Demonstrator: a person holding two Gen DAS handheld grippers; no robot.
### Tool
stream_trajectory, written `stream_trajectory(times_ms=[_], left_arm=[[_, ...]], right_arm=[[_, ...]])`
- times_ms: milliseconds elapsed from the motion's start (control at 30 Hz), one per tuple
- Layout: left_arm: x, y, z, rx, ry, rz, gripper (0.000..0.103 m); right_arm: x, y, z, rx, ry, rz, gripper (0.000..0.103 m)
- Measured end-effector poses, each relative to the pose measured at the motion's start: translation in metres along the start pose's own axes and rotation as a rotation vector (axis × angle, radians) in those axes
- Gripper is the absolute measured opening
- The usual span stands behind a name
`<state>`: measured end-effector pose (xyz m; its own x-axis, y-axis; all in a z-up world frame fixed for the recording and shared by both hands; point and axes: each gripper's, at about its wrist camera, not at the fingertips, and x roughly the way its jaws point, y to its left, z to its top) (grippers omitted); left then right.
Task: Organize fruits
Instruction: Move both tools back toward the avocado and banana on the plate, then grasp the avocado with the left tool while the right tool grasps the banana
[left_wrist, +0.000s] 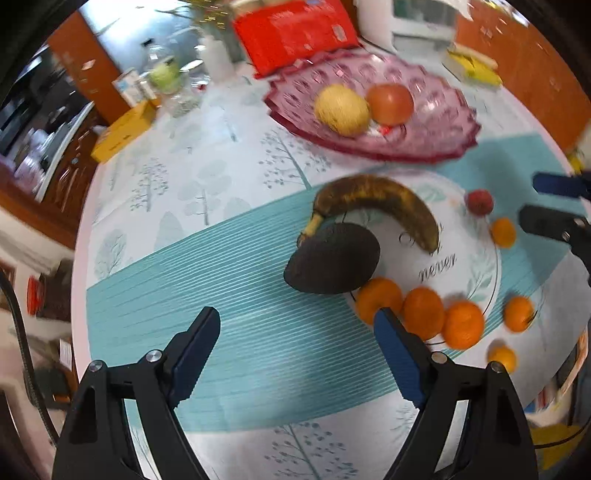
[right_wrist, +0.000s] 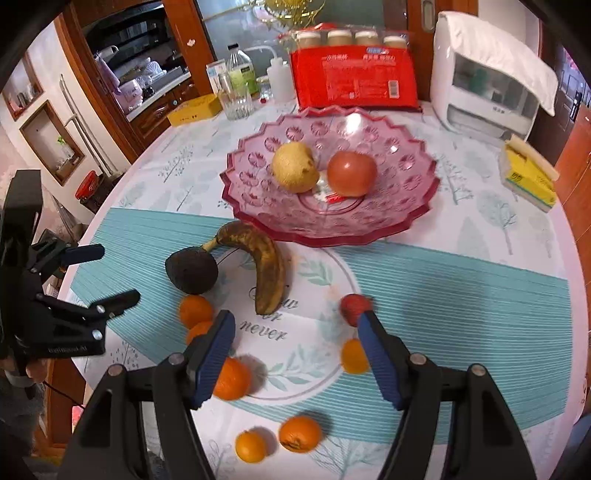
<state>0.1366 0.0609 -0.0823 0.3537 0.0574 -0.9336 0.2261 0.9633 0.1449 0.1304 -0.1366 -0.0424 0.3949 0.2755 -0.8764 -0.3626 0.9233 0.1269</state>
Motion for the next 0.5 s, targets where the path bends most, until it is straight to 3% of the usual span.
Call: stream_trajectory(times_ms=[267,500], left_arm=[[0.044,0.003,0.025,0.147,0.038,-0.058,0.084],[0.063,0.003,0.043,0.260,0.017,-0.224,0.084]], right_arm=[[0.057,0.014,0.013,0.037,0.065,-0.034,0.070],[0.096,0.026,0.026,0.011,0.100,-0.081,0.070]])
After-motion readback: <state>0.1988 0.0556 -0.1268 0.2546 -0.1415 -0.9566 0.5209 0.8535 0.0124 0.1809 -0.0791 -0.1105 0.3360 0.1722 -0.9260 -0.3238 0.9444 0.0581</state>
